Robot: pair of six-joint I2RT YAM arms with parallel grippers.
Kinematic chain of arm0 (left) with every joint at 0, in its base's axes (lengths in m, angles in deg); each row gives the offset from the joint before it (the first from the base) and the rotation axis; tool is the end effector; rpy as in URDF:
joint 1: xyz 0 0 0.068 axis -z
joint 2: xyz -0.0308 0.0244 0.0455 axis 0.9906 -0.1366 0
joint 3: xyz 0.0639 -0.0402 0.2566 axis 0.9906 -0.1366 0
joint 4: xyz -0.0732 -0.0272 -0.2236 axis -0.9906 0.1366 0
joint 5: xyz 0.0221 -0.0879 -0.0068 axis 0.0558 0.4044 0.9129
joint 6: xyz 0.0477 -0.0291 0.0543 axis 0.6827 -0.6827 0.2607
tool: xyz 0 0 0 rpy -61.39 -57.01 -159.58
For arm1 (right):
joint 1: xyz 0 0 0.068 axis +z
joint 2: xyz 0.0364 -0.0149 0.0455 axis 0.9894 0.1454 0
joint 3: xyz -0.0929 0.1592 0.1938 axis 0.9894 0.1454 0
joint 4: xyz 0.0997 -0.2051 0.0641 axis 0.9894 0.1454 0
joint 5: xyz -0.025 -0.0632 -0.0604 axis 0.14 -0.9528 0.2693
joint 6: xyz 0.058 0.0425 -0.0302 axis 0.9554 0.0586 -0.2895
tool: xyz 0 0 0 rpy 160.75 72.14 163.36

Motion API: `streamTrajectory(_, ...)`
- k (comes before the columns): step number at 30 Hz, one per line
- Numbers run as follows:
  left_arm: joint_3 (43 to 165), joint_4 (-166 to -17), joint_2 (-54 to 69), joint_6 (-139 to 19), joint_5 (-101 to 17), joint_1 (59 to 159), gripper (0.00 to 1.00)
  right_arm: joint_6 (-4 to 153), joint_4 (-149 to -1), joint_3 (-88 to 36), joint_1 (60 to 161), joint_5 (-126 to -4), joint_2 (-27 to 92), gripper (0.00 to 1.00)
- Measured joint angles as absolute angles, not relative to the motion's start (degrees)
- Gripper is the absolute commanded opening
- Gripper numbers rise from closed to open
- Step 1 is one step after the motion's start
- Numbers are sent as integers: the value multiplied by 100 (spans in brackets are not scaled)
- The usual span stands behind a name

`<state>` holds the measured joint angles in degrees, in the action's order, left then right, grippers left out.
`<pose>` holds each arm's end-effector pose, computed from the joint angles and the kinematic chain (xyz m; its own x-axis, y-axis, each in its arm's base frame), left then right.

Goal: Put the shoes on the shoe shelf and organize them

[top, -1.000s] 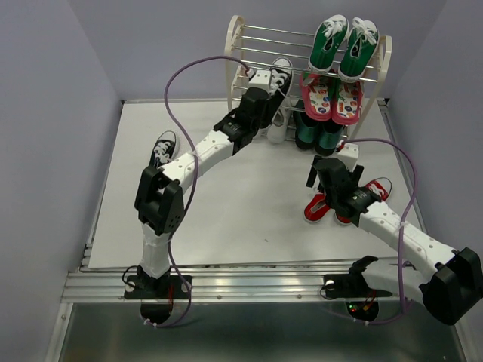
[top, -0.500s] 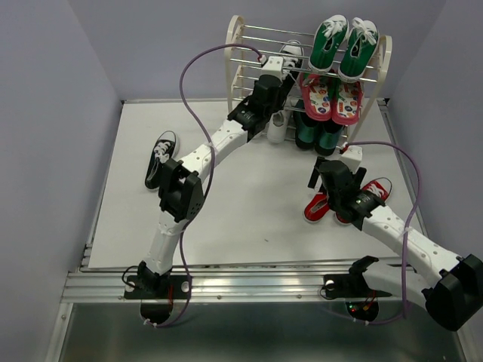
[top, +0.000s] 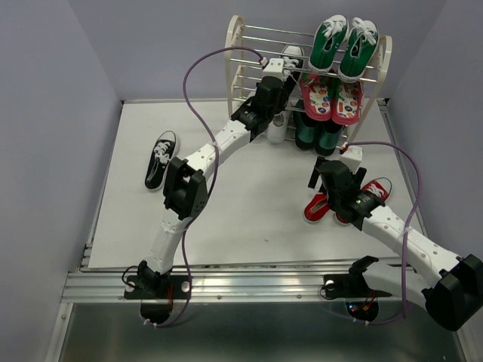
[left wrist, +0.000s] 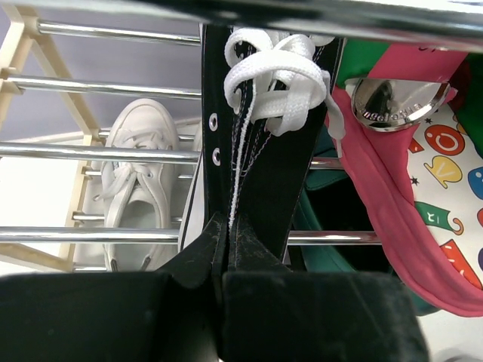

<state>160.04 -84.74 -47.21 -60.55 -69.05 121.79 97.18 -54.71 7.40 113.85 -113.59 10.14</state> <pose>0.4323 -0.3304 0.3478 -0.1594 -0.1211 -0.9798 0.3327 0.9278 -0.1689 0.2022 0.0756 0.2548 -0.4247 0.1723 -0.8888 0.2884 0.9563 0.0476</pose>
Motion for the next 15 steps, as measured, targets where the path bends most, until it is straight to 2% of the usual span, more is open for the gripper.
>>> streamTrajectory(13, 16203, -8476, -4863, -6295, -7030, 12179, 0, 9718, -5473, 740, 11385, -11346, 1014, 100)
streamTrajectory(15, 16293, -8474, -4929, -6304, -7056, 12179, 3, 9716, -5473, 740, 11385, -11346, 1014, 100)
